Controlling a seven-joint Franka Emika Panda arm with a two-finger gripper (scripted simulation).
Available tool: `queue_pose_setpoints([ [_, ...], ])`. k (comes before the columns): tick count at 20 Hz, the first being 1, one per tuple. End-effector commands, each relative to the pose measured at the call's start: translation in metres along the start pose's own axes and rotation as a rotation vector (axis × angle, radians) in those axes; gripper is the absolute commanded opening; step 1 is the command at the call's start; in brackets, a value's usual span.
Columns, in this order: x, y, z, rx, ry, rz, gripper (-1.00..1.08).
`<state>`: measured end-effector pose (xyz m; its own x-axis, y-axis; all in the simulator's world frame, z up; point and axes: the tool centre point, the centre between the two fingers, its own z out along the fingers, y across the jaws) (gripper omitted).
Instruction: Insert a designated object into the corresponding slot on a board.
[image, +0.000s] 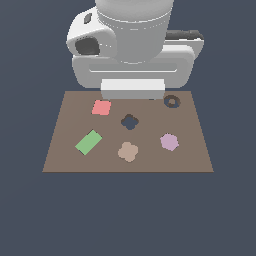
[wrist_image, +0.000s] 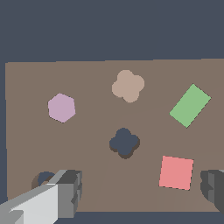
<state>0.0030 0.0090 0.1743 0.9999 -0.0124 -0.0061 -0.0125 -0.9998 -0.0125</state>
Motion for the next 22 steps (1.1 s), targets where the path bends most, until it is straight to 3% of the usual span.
queue_pose_setpoints([
  [1,0.000,0.000,0.000,0.000,0.000,0.000,1.00],
  [11,0.012,-0.002,0.017,-0.002,0.001,0.066,1.00],
  [22,0.055,-0.002,0.075,-0.008,0.006,0.289,1.00],
])
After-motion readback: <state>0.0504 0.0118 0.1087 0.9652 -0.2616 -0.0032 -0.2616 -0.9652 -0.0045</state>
